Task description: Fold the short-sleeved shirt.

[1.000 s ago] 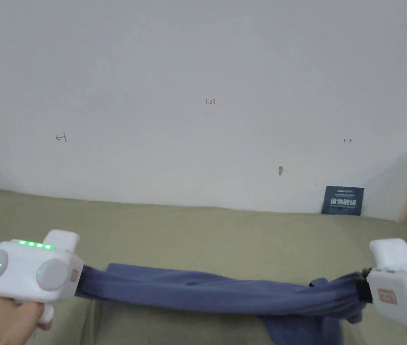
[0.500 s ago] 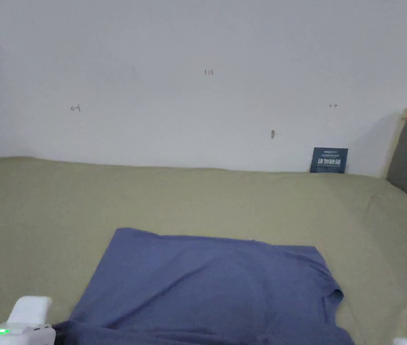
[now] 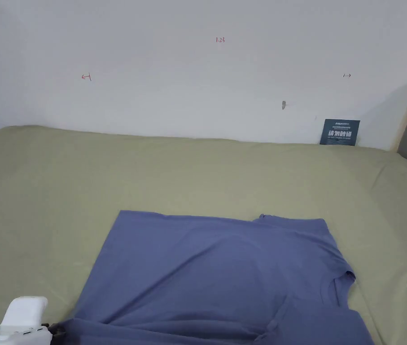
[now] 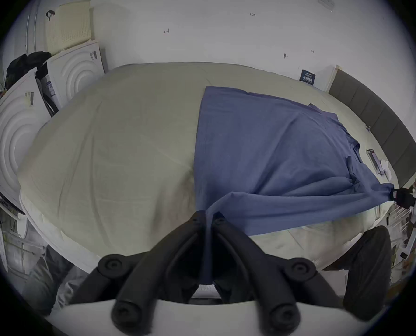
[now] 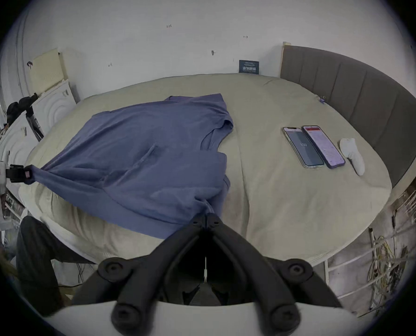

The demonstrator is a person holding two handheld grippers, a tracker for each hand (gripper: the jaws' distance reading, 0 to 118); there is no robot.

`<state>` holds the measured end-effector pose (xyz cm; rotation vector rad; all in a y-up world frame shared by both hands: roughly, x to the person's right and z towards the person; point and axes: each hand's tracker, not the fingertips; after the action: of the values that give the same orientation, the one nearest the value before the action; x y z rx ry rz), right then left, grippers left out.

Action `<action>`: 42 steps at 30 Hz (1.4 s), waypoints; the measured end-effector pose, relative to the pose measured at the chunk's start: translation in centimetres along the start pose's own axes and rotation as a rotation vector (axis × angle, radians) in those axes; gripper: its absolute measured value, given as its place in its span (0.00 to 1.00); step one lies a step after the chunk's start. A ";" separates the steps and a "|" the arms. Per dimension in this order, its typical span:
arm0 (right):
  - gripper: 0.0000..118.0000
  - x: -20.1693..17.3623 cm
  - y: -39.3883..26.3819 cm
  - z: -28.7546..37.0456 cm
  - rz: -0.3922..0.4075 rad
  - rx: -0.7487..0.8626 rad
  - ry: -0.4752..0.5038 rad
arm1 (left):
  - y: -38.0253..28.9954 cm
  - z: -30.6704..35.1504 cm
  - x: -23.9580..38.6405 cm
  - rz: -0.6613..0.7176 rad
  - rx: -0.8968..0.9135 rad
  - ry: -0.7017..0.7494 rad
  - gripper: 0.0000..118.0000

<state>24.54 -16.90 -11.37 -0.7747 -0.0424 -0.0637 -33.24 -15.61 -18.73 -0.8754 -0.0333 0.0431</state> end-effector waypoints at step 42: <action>0.00 0.5 -0.4 0.2 -0.032 -0.038 -0.025 | -1.3 -2.6 -0.4 0.023 -0.189 -0.008 0.06</action>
<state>24.96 -17.06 -10.89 -0.8125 -0.0775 -0.0851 -33.44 -18.44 -19.43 -1.0647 -0.0349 0.0657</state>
